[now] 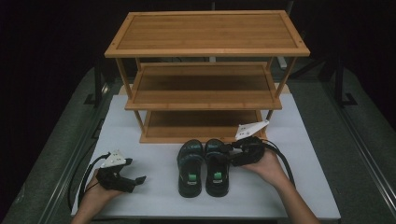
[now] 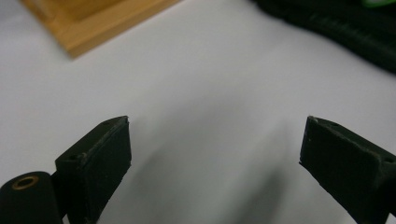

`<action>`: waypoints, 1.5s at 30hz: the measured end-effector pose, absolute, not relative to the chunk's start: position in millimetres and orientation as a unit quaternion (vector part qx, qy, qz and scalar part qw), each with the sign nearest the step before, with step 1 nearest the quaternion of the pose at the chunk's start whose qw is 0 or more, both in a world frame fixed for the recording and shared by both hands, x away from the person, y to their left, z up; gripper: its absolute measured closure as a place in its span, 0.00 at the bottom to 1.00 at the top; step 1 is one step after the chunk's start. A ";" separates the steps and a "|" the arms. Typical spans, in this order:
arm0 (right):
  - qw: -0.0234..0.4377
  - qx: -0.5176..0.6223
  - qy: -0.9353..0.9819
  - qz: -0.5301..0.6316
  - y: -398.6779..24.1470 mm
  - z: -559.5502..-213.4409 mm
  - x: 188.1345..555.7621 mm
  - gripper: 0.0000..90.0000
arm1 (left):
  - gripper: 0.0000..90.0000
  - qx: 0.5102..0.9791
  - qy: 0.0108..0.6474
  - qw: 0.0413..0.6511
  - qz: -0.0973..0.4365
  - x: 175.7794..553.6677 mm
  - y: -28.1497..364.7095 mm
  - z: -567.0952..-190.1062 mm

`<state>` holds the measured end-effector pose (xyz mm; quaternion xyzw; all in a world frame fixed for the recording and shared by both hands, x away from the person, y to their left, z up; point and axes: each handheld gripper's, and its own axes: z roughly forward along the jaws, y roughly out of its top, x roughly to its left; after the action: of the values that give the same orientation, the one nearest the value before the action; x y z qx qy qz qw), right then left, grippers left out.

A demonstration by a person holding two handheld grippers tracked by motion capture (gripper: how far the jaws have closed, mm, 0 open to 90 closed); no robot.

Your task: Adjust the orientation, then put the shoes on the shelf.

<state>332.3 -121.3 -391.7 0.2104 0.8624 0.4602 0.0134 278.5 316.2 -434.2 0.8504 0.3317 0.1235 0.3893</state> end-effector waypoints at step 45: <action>0.016 0.215 0.871 0.442 -118.7 -401.9 324.5 0.75 | 0.76 0.892 0.171 0.416 0.050 318.8 181.1 -396.0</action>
<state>324.5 -118.7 -401.9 0.2151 0.8708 0.4418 0.0163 318.8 181.1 -396.0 0.8916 0.1715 0.0505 0.4161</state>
